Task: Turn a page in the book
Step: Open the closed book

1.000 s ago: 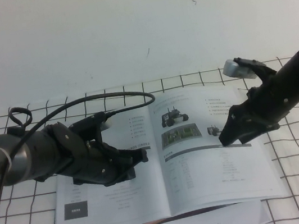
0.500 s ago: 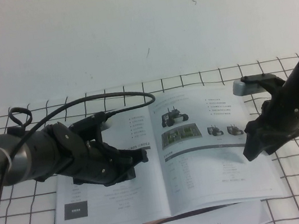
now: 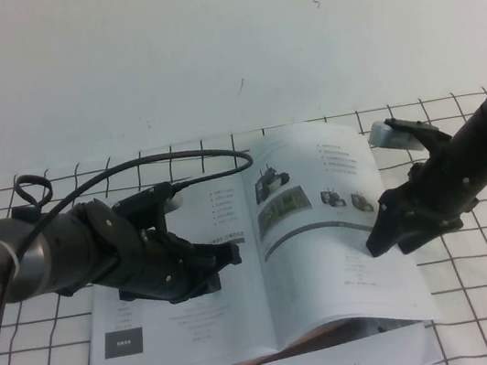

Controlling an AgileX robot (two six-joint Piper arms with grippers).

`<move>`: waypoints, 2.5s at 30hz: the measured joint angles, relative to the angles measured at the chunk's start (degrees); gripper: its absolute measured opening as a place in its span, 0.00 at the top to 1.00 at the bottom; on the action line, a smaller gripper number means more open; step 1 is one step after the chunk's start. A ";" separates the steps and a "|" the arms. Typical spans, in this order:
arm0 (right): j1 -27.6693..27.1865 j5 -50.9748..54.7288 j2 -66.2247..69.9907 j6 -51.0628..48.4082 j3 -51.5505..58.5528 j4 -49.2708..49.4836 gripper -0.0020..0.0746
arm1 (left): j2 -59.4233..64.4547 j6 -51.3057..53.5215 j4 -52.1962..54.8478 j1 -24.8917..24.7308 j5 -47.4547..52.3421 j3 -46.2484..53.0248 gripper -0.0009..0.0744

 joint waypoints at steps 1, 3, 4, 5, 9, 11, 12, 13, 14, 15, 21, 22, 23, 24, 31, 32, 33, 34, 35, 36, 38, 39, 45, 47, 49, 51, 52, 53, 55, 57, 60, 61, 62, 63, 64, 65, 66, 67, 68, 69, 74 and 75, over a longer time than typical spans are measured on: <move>0.00 0.00 0.15 -0.92 0.12 1.78 0.36 | 0.00 0.00 0.00 0.00 0.00 0.00 0.99; 0.00 0.45 0.25 -2.55 0.20 4.63 0.36 | 0.00 0.00 0.00 0.00 0.00 0.00 0.99; 0.00 0.86 0.19 -3.32 0.20 6.17 0.36 | 0.00 0.00 0.00 0.00 0.00 0.00 0.99; 0.00 1.17 0.19 -4.22 0.20 7.60 0.36 | 0.00 0.00 0.00 0.00 0.00 0.00 0.99; 0.00 2.63 0.19 -6.67 0.25 12.06 0.36 | 0.00 0.08 0.00 0.00 0.00 0.00 0.99; 0.00 3.06 0.28 -7.58 0.25 14.02 0.36 | 0.00 0.08 0.00 0.00 0.00 0.00 0.99; 0.11 3.06 0.28 -7.88 0.25 14.72 0.36 | 0.00 0.08 0.00 0.00 0.00 0.00 0.99; 0.10 3.18 0.43 -8.21 0.25 15.62 0.36 | 0.00 0.08 0.00 0.00 0.00 0.00 0.99; 0.10 3.27 0.42 -8.43 0.25 16.34 0.36 | 0.00 0.08 0.00 0.00 0.00 0.00 0.99; 0.10 3.27 0.42 -8.56 0.25 16.96 0.36 | 0.00 0.08 0.00 0.00 0.00 0.00 0.99; 0.10 4.23 0.42 -10.86 0.25 21.55 0.36 | 0.00 0.08 0.00 0.00 0.00 0.00 0.99; 0.10 4.77 0.42 -11.58 0.25 22.71 0.36 | 0.00 0.08 0.00 0.00 0.00 0.00 0.99; 0.10 5.41 0.42 -12.13 0.25 23.91 0.36 | 0.00 0.08 0.00 0.00 0.00 0.00 0.99; 0.10 6.12 0.42 -12.61 0.25 24.87 0.36 | 0.00 0.08 0.00 0.00 0.00 0.00 0.99; 0.10 11.45 0.42 -16.01 0.25 32.07 0.36 | 0.00 0.08 0.00 0.00 0.00 0.00 0.99; 0.10 11.81 0.42 -16.55 0.25 33.28 0.36 | 0.00 0.08 0.00 0.00 0.00 0.00 0.99; 0.10 12.05 0.42 -17.01 0.25 34.53 0.36 | 0.00 0.08 0.00 0.00 0.00 0.00 0.99; 0.10 12.14 0.42 -17.29 0.25 35.52 0.36 | 0.00 0.08 0.00 0.00 0.00 0.00 0.99; 0.10 12.28 0.42 -17.88 0.25 36.94 0.36 | 0.00 0.08 0.00 0.00 0.00 0.00 0.99; 0.10 12.28 0.42 -18.43 0.25 38.31 0.36 | 0.00 0.08 0.00 0.00 0.00 0.00 0.99; 0.10 12.28 0.30 -19.19 0.25 40.36 0.36 | 0.00 0.08 0.00 0.00 0.00 0.00 0.99; 0.10 12.28 0.05 -19.46 0.25 40.89 0.36 | 0.00 0.08 -0.13 0.00 0.00 0.00 0.99; 0.10 12.41 -1.63 -19.81 0.33 41.97 0.36 | 0.00 0.08 -0.43 0.00 0.00 0.00 0.99; 0.46 12.51 -1.75 -19.91 0.33 42.22 0.36 | 0.00 0.08 -0.43 0.00 0.00 0.00 0.99; 0.96 12.51 -1.75 -20.16 0.33 42.31 0.36 | 0.00 0.08 -0.48 0.00 0.00 0.00 0.99; 1.98 12.51 -1.75 -20.39 0.33 42.44 0.36 | 0.00 0.08 -0.58 0.00 0.00 0.00 0.99; 2.55 12.51 -1.75 -20.53 0.33 42.57 0.36 | 0.00 0.08 -0.58 0.00 0.00 0.00 0.99; 3.13 12.51 -1.75 -20.74 0.33 42.66 0.36 | 0.00 0.19 -0.58 0.00 0.00 0.00 0.99; 4.02 12.51 -1.75 -21.35 0.33 43.34 0.36 | 0.00 0.22 -0.58 0.00 0.00 0.00 0.99; 4.80 12.51 -1.75 -21.83 0.33 44.64 0.36 | 0.00 0.22 -0.58 0.00 0.00 0.00 0.99; 5.29 12.51 -1.75 -22.05 0.33 46.89 0.36 | 0.00 0.22 -0.58 0.00 0.00 0.00 0.99; 5.29 12.51 -1.75 -22.05 0.33 47.42 0.36 | 0.00 0.22 -0.58 0.00 0.00 0.00 0.99; 5.31 12.51 -1.84 -22.05 0.33 47.94 0.36 | 0.00 0.22 -0.58 0.00 0.00 0.00 0.99; 5.41 12.51 -1.84 -22.05 0.33 48.39 0.36 | 0.00 0.22 -0.58 0.00 0.00 0.00 0.99; 5.41 12.51 -2.08 -22.05 0.33 48.67 0.36 | 0.00 0.22 -0.58 0.10 0.10 0.00 0.99; 5.41 12.39 -2.39 -22.05 0.33 48.92 0.36 | 0.00 0.37 -0.58 0.10 0.09 0.00 0.99; 5.41 12.27 -2.94 -22.05 0.33 49.05 0.36 | 0.00 0.49 -0.63 0.10 0.09 0.00 0.99; 5.41 12.27 -3.38 -22.05 0.33 49.23 0.36 | 0.00 0.49 -0.73 0.10 0.09 0.00 0.99; 5.41 12.27 -3.99 -22.18 0.33 49.29 0.36 | 0.00 0.49 -0.73 0.10 0.09 0.00 0.99; 5.41 12.27 -4.55 -22.42 0.33 49.43 0.36 | 0.00 0.49 -0.84 0.10 0.09 0.00 0.99; 5.41 12.62 -5.57 -23.28 0.33 49.44 0.36 | 0.00 0.61 -1.92 0.10 0.09 0.00 0.99; 5.41 12.62 -5.57 -23.38 0.33 49.20 0.36 | 0.00 0.61 -1.96 0.10 0.09 0.00 0.99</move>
